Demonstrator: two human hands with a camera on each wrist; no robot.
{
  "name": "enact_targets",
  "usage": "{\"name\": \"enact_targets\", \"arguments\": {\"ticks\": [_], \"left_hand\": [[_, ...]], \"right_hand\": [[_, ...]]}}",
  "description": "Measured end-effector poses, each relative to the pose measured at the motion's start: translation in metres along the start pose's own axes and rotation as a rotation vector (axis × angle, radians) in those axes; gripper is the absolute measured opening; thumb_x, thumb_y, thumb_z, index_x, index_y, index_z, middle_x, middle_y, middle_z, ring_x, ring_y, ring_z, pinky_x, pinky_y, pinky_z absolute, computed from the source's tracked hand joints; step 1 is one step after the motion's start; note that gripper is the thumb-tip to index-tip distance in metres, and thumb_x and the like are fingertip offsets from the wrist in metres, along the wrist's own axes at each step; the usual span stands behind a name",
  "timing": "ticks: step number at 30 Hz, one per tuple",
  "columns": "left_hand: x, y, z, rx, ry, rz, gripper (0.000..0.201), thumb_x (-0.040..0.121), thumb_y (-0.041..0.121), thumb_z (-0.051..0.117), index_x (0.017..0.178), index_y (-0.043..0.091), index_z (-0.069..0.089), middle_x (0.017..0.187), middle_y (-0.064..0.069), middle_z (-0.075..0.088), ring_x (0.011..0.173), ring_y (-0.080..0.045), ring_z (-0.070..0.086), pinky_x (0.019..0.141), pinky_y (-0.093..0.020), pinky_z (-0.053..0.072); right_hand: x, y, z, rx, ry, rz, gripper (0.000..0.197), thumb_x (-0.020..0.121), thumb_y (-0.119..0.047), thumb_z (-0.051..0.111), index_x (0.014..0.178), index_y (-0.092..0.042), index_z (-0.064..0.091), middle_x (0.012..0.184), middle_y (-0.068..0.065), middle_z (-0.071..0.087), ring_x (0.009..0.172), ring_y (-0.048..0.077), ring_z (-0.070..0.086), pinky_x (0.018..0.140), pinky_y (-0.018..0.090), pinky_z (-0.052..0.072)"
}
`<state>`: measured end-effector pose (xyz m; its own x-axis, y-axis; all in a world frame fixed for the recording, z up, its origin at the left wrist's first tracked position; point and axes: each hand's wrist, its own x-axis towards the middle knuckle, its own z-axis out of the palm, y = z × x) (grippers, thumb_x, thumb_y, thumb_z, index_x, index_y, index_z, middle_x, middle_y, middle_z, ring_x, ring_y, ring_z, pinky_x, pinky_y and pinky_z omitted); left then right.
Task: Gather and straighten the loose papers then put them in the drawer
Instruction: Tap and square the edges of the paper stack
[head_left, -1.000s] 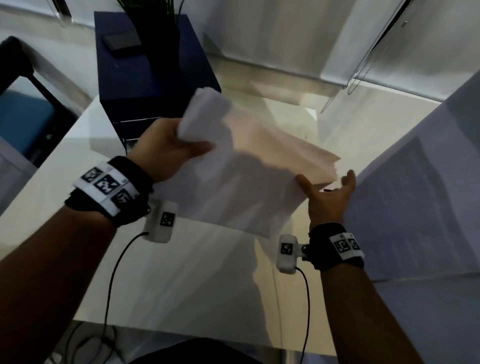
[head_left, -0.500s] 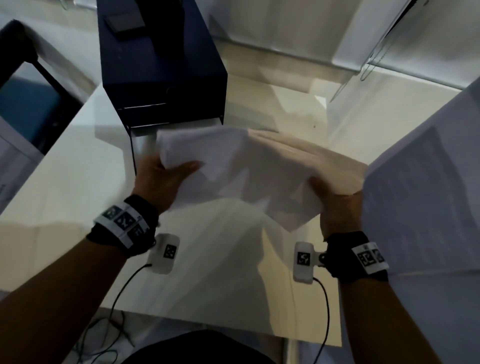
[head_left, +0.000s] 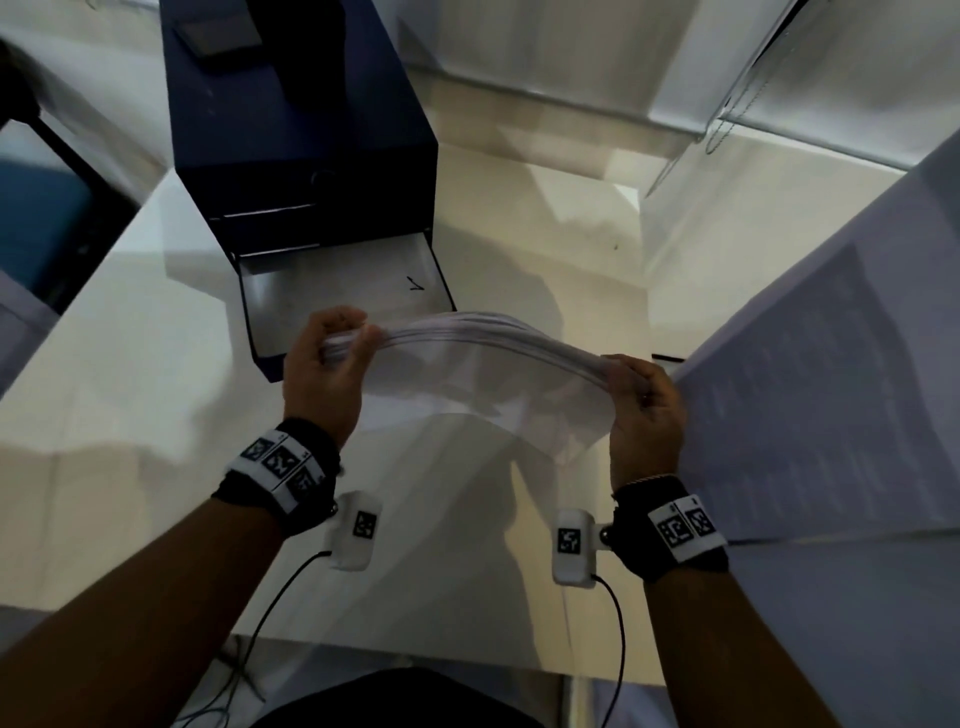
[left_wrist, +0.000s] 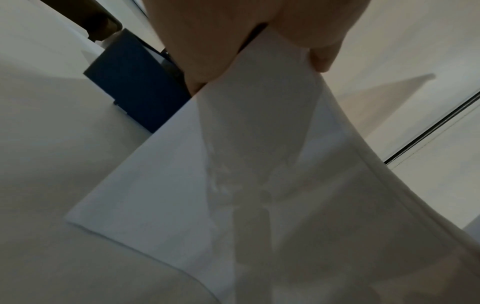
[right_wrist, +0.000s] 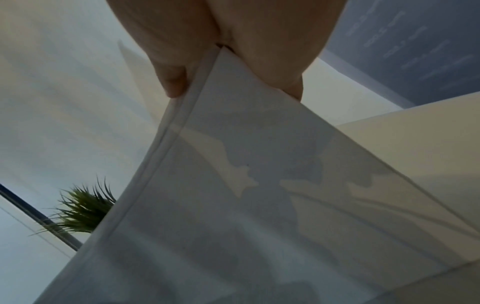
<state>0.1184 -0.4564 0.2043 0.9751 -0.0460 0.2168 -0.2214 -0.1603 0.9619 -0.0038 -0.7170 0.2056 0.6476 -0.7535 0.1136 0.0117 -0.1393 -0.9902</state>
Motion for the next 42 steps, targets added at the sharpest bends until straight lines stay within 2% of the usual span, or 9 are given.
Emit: {"name": "enact_targets", "arguments": {"ticks": [3, 8, 15, 17, 19, 21, 26, 33, 42], "left_hand": [[0.007, 0.000, 0.004, -0.017, 0.013, -0.022, 0.008, 0.091, 0.018, 0.062, 0.091, 0.026, 0.063, 0.086, 0.012, 0.062, 0.076, 0.008, 0.058, 0.068, -0.007, 0.045], [0.017, -0.002, 0.007, -0.071, 0.019, -0.056, 0.015, 0.089, 0.013, 0.064, 0.086, 0.028, 0.066, 0.085, 0.006, 0.066, 0.078, 0.003, 0.062, 0.071, -0.011, 0.048], [0.025, 0.000, 0.004, -0.052, -0.020, -0.075, 0.022, 0.086, 0.011, 0.065, 0.084, 0.033, 0.068, 0.087, 0.012, 0.068, 0.083, -0.002, 0.065, 0.079, -0.028, 0.057], [0.028, 0.006, -0.001, 0.011, -0.129, 0.002, 0.012, 0.086, 0.022, 0.064, 0.091, 0.033, 0.066, 0.097, 0.012, 0.065, 0.089, 0.000, 0.062, 0.085, -0.026, 0.056], [0.032, 0.010, -0.008, 0.312, -0.332, 0.141, 0.039, 0.079, 0.043, 0.069, 0.115, 0.034, 0.059, 0.113, 0.011, 0.057, 0.098, -0.001, 0.054, 0.085, -0.018, 0.049], [0.042, 0.012, -0.012, 0.616, -0.490, 0.158, 0.063, 0.073, 0.043, 0.076, 0.129, 0.037, 0.049, 0.114, 0.011, 0.055, 0.099, -0.007, 0.053, 0.084, -0.023, 0.046], [0.054, 0.041, -0.018, 0.798, -0.511, 0.169, 0.008, 0.079, 0.026, 0.073, 0.086, 0.025, 0.069, 0.075, 0.005, 0.062, 0.073, -0.020, 0.061, 0.065, -0.030, 0.047], [0.042, 0.035, -0.017, 0.935, -0.662, 0.133, 0.049, 0.074, 0.029, 0.077, 0.118, 0.032, 0.053, 0.099, 0.009, 0.058, 0.087, -0.015, 0.056, 0.077, -0.032, 0.050], [0.054, 0.039, -0.011, 1.105, -0.715, 0.165, 0.007, 0.085, 0.032, 0.066, 0.088, 0.026, 0.064, 0.077, 0.002, 0.064, 0.072, -0.020, 0.060, 0.065, -0.030, 0.049]], "right_hand": [[0.002, 0.000, 0.002, -0.015, 0.029, -0.017, 0.011, 0.091, -0.009, 0.065, 0.096, 0.000, 0.070, 0.089, 0.008, 0.069, 0.086, 0.015, 0.064, 0.080, 0.026, 0.052], [0.006, 0.005, 0.003, -0.036, 0.129, 0.032, 0.008, 0.084, -0.010, 0.068, 0.085, -0.017, 0.072, 0.078, -0.009, 0.069, 0.081, 0.007, 0.063, 0.077, 0.027, 0.050], [0.005, -0.002, 0.004, -0.215, -0.084, -0.117, 0.045, 0.069, -0.018, 0.087, 0.108, -0.022, 0.067, 0.113, 0.001, 0.061, 0.106, 0.010, 0.060, 0.091, 0.023, 0.050], [0.009, -0.003, -0.001, -0.393, -0.160, -0.146, 0.061, 0.066, -0.020, 0.088, 0.121, -0.027, 0.062, 0.121, -0.004, 0.057, 0.112, 0.008, 0.055, 0.094, 0.020, 0.047], [0.014, -0.005, -0.005, -0.553, -0.228, -0.167, 0.068, 0.069, -0.021, 0.086, 0.129, -0.031, 0.057, 0.119, -0.005, 0.061, 0.109, 0.009, 0.057, 0.093, 0.022, 0.048], [0.022, -0.008, -0.005, -0.706, -0.258, -0.156, 0.055, 0.073, -0.025, 0.082, 0.123, -0.030, 0.060, 0.105, 0.002, 0.069, 0.097, 0.019, 0.065, 0.084, 0.031, 0.053], [0.026, -0.035, -0.004, -0.824, -0.226, -0.208, 0.015, 0.076, -0.030, 0.079, 0.082, -0.017, 0.072, 0.065, 0.003, 0.063, 0.067, 0.026, 0.063, 0.060, 0.026, 0.044], [0.016, -0.024, -0.008, -0.930, -0.326, -0.194, 0.055, 0.069, -0.022, 0.083, 0.118, -0.031, 0.061, 0.116, -0.005, 0.062, 0.096, 0.020, 0.061, 0.082, 0.035, 0.052], [0.022, -0.039, 0.000, -1.129, -0.388, -0.166, 0.012, 0.082, -0.031, 0.069, 0.088, -0.021, 0.067, 0.082, 0.006, 0.071, 0.080, 0.032, 0.064, 0.065, 0.036, 0.051]]}}
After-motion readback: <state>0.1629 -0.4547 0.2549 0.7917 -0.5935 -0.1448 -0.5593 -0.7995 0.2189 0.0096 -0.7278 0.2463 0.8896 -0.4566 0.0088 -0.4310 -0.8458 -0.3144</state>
